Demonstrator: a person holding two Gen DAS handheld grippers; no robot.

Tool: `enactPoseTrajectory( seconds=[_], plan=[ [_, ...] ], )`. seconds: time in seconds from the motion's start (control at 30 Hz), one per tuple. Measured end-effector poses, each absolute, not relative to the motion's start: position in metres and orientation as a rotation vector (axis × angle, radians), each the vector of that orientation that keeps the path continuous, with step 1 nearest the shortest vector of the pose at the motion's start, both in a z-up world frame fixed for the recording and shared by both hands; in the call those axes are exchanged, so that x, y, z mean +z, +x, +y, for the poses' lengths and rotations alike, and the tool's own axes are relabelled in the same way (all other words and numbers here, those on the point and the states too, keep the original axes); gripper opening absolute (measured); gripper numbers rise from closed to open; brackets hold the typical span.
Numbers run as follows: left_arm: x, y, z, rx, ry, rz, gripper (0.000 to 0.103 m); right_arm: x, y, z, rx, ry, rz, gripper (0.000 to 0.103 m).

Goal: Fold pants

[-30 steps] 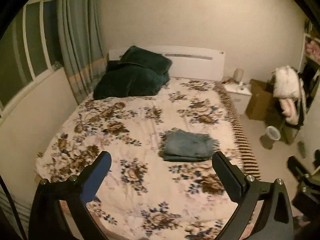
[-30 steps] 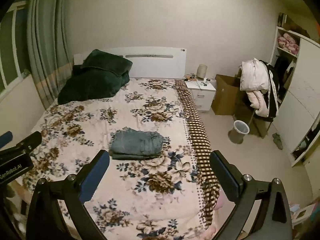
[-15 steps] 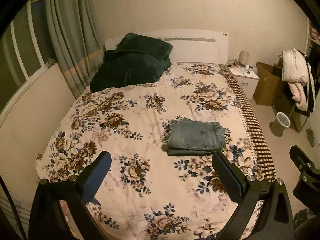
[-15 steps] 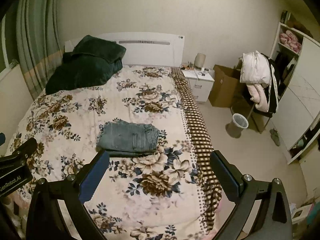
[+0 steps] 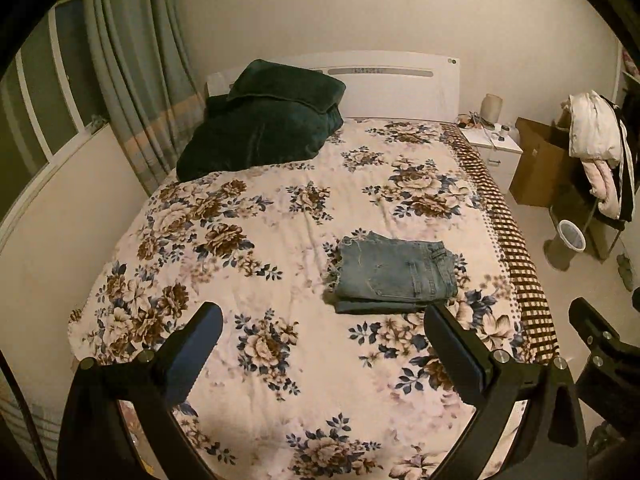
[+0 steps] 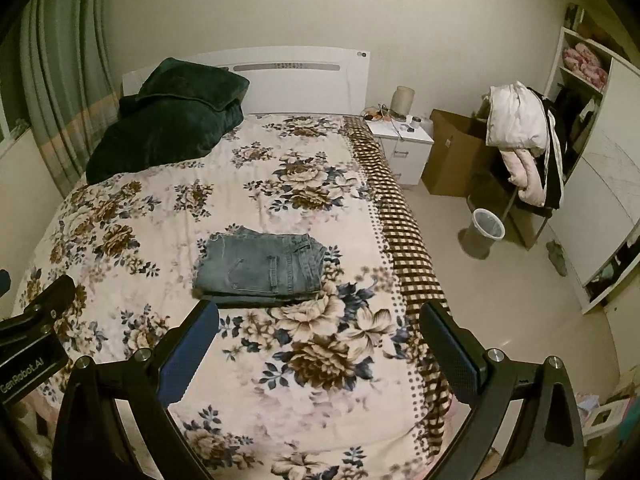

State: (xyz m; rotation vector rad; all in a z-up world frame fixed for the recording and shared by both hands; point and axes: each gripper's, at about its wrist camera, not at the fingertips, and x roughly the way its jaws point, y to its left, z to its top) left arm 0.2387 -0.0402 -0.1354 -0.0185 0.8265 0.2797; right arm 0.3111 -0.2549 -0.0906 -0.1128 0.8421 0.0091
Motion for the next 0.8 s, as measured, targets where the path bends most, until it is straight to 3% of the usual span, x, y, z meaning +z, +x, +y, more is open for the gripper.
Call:
enactPoseTrajectory(
  seconds=[0.8],
  plan=[
    [-0.1388,0.2391,-0.0408,0.28,-0.028,0.835,0.103,-0.0941,0.3035,-0.2516,0.026,-0.095,0.839,0.102]
  ],
)
